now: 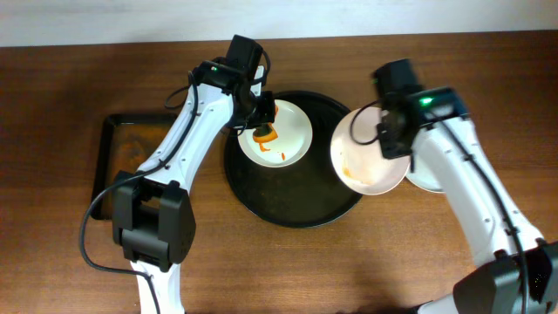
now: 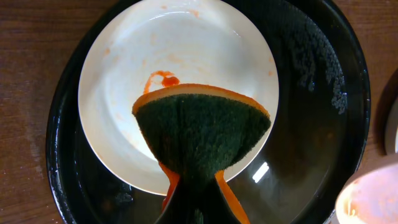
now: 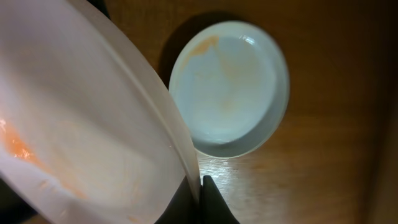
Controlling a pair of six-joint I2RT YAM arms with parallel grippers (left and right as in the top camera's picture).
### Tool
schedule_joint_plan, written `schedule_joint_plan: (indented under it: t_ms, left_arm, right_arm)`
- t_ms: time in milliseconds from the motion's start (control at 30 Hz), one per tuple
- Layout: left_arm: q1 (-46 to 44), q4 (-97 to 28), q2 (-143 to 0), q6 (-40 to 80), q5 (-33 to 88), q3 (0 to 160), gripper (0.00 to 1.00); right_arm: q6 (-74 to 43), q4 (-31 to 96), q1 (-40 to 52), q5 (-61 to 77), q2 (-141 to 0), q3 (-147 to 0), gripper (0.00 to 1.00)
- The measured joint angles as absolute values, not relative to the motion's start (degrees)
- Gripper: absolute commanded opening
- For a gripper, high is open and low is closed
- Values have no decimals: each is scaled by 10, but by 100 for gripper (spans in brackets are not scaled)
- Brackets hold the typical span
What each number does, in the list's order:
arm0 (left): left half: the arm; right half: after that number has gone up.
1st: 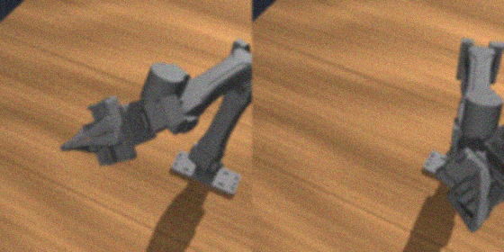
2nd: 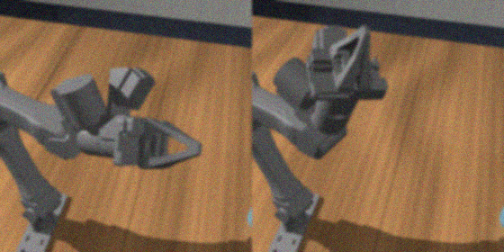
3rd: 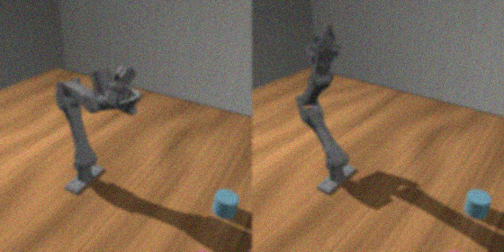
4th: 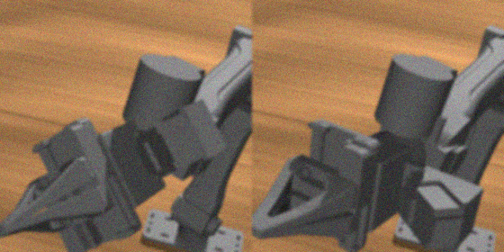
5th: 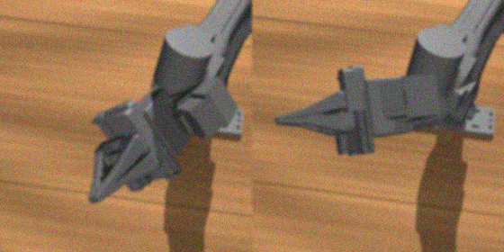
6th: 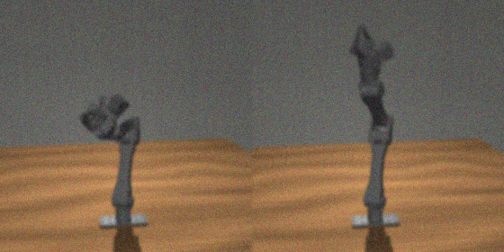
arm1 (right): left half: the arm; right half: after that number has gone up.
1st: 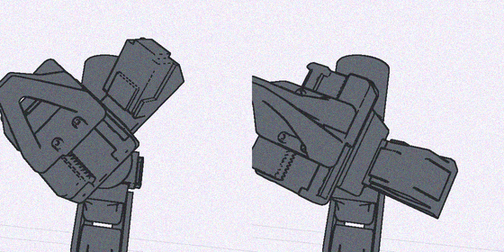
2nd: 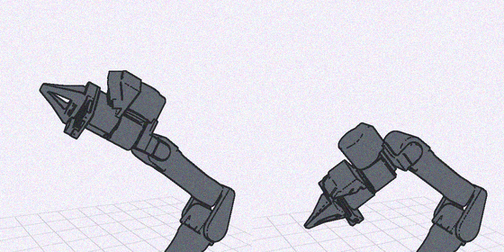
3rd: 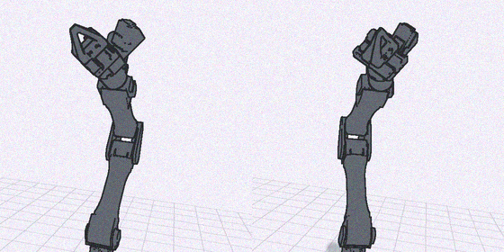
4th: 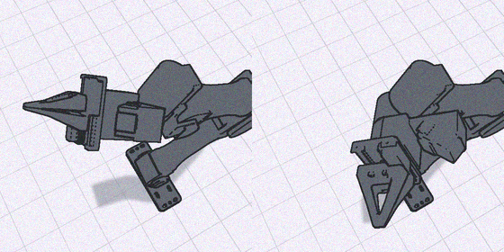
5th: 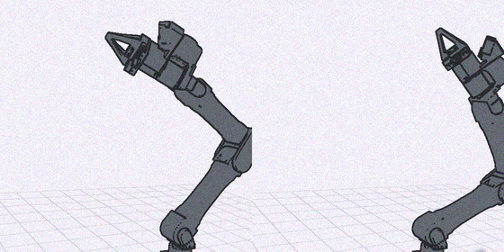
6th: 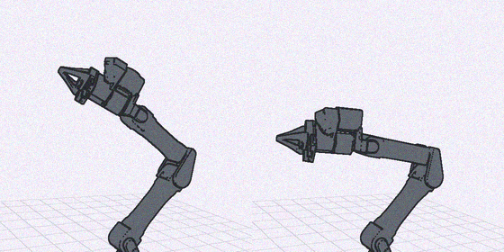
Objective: Clean dirty plates on tray and stack at the side
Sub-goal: 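Lift the right plate with the right gripper and stack it on the side plate, then move the right gripper back to the last plate on the tray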
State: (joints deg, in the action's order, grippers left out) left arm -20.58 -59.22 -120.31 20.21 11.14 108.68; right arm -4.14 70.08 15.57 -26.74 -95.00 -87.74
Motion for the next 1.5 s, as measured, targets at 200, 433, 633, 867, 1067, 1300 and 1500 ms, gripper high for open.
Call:
schedule_joint_plan:
  t_ms: [200, 433, 633, 867, 1067, 1300, 1500]
  left_arm:
    - [-204, -592, -1203, 202, 117, 1087, 1]
    - [-204, -592, -1203, 202, 118, 1087, 1]
    - [-204, -592, -1203, 202, 118, 1087, 1]
    - [-204, -599, -1203, 202, 116, 1087, 1]
    - [-204, -622, -1203, 202, 79, 1087, 1]
    - [-204, -623, -1203, 188, 63, 1087, 1]
    - [-204, -612, -1203, 163, 59, 1087, 1]
  right_arm:
    - [-39, 703, 274, -456, -950, -877, 4]
    - [-47, 698, 336, -566, -950, -877, 4]
    - [-67, 698, 336, -593, -950, -877, 4]
    - [-141, 698, 308, -550, -950, -877, 4]
    - [-171, 679, 145, -409, -950, -877, 4]
    - [-171, 631, -75, -233, -951, -877, 4]
    - [-147, 610, -178, -115, -976, -877, 31]
